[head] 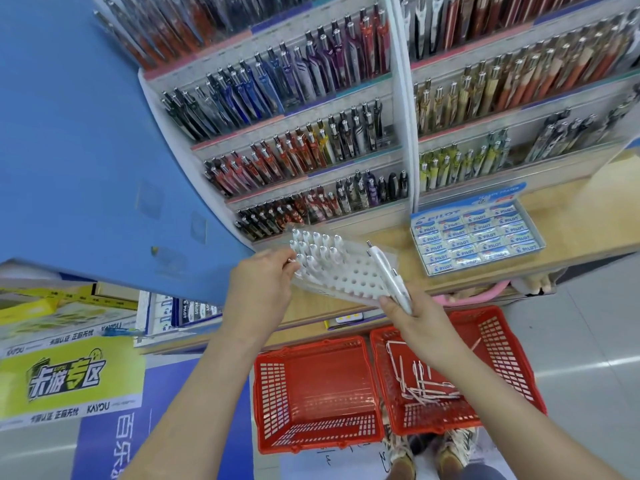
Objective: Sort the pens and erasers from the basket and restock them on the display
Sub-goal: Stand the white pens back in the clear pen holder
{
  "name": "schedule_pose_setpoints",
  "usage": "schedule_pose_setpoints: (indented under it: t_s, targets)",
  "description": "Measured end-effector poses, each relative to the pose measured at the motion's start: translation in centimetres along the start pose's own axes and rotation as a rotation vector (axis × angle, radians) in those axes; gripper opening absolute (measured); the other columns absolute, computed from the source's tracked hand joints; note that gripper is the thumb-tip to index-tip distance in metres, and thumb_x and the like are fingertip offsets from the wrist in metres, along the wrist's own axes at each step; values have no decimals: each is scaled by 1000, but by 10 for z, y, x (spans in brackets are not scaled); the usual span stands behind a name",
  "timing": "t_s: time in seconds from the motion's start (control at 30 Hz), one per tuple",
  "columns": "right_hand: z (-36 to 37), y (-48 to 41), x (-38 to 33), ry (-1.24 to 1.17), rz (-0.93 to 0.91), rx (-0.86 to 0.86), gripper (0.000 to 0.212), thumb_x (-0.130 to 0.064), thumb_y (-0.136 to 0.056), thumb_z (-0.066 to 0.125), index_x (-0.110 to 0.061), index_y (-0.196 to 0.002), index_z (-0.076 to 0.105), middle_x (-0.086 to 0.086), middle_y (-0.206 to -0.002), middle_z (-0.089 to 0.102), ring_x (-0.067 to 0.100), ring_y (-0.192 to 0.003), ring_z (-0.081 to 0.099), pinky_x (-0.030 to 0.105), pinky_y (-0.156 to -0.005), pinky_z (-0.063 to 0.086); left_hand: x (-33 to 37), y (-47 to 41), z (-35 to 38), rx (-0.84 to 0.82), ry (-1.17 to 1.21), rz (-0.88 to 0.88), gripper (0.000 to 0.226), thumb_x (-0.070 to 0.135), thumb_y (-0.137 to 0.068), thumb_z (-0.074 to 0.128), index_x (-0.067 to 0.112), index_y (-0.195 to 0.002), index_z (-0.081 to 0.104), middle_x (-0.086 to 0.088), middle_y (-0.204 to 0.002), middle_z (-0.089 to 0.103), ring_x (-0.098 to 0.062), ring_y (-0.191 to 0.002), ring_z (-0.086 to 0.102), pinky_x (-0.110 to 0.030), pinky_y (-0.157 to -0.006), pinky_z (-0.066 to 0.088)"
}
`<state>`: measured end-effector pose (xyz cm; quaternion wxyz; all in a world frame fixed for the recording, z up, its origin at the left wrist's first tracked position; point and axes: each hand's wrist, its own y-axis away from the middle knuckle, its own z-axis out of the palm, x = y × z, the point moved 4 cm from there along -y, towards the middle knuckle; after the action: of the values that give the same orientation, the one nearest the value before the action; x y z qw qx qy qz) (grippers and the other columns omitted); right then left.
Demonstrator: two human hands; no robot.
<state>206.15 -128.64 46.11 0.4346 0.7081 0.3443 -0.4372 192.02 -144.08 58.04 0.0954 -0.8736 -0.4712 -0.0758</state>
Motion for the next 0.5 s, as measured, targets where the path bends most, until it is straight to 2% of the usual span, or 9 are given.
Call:
schedule_pose_setpoints:
  t_s: [0.1, 0.17, 0.27, 0.33, 0.4, 0.5]
  targets:
    - [1, -2, -2, -1, 12, 17, 14, -33, -92, 58, -20, -96, 60, 9, -75, 63, 24, -66, 56, 27, -59, 41, 0, 0, 8, -43, -8, 6, 9, 17, -88, 64, 11, -88, 71, -7, -74, 66, -27, -71, 61, -32, -62, 44]
    - [0, -3, -1, 4, 9, 18, 22, -38, -91, 58, -18, -99, 61, 13, -80, 65, 22, -66, 58, 28, -60, 42, -1, -2, 13, -68, 13, -7, 9, 18, -88, 64, 13, -90, 72, -5, -79, 67, -24, -74, 61, -32, -66, 45]
    - [-1, -3, -1, -16, 13, 17, 39, -53, -87, 51, -16, -96, 61, 5, -65, 55, 8, -54, 45, 24, -53, 36, -2, -4, 20, -91, 22, -21, 11, 20, -88, 64, 16, -92, 73, -1, -83, 61, -20, -78, 59, -29, -70, 44]
    - [-3, -3, -5, -34, 10, 26, 50, -59, -84, 44, -12, -93, 59, -2, -61, 46, 6, -52, 40, 25, -53, 35, -4, -6, 20, -86, 37, -57, 14, 21, -88, 64, 16, -96, 74, 1, -85, 57, -18, -79, 57, -25, -72, 40]
    - [-3, -4, -7, -58, 7, 27, 51, -57, -86, 42, -9, -94, 58, -3, -61, 43, 6, -51, 39, 27, -53, 34, -5, -10, 21, -86, 33, -93, 15, 23, -88, 65, 16, -98, 74, 3, -85, 54, -17, -81, 57, -22, -72, 37]
    - [-1, -5, -12, -128, 14, -6, 42, -53, -90, 43, -12, -89, 55, -7, -58, 38, 4, -48, 34, 25, -50, 31, -3, -14, 24, -107, 18, -120, 16, 24, -87, 65, 16, -97, 75, 4, -83, 52, -20, -85, 57, -26, -72, 38]
